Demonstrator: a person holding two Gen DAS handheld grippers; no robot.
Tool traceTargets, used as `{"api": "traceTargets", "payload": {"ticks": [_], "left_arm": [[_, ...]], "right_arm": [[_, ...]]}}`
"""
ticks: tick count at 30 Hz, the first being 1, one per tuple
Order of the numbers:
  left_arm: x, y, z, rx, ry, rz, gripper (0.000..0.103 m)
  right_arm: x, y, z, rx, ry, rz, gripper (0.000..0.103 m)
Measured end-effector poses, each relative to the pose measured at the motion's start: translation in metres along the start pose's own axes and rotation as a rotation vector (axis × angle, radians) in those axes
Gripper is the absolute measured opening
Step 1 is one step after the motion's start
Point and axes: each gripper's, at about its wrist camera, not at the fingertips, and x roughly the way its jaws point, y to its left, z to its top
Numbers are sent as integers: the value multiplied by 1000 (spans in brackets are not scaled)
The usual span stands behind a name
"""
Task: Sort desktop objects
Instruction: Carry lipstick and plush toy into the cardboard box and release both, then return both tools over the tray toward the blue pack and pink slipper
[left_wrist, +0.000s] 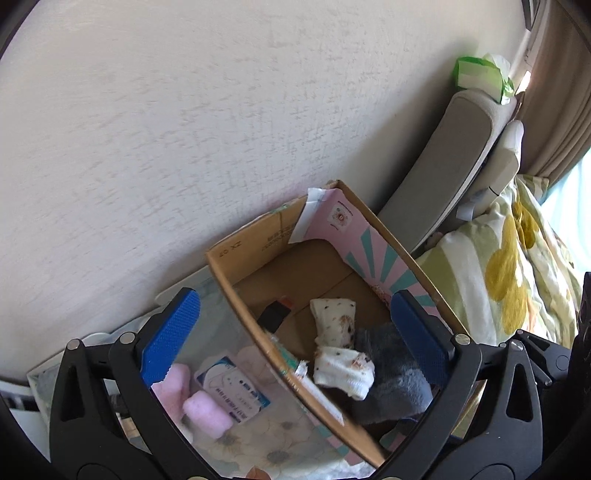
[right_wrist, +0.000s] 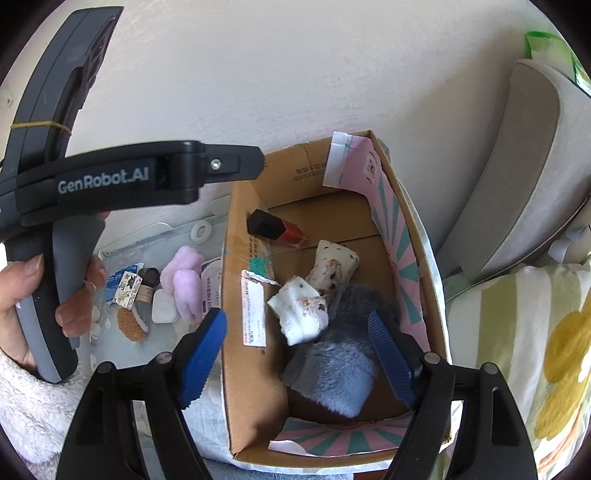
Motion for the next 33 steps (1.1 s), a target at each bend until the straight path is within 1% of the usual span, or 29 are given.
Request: {"api": "traceTargets", "payload": {"ticks": [3,6,8,10,12,15,20,25,28,30,33], "left_arm": [[-17,7,-7,-13,-13,-4,103],[-35,17,-15,-15,-38,6,103],[-47,25,-21,-19,-50,16,103],[-60,37,-28,-28,-65,37,103],[-75,52,-37,-50,-95,84,103],[-98,77,-53,-77,-139,142,103],[-125,118,-83,-151,-152,192,103],[-150,161,-117,-210,-168,272,103],[-164,187,-137,-270,-177,280,103],[-174,202,-151,-294,-186,272,103],[-186,224,-171,-340,-191,312,103]], "right_arm": [[-4,7,0,-18,6,1,76],[-14,14,0,-31,-37,21,76],[-24,24,2,-64,-72,15,76],[-30,37,5,-116,-94,-20,76],[-39,57,7,-207,-138,-76,76],[-47,82,9,-296,-181,-129,76],[-43,109,17,-325,-176,-95,76],[-34,133,19,-338,-164,-45,76],[-30,146,19,-352,-162,-27,76],[-28,157,19,-363,-162,-11,76],[-24,168,21,-365,-155,15,76]]}}
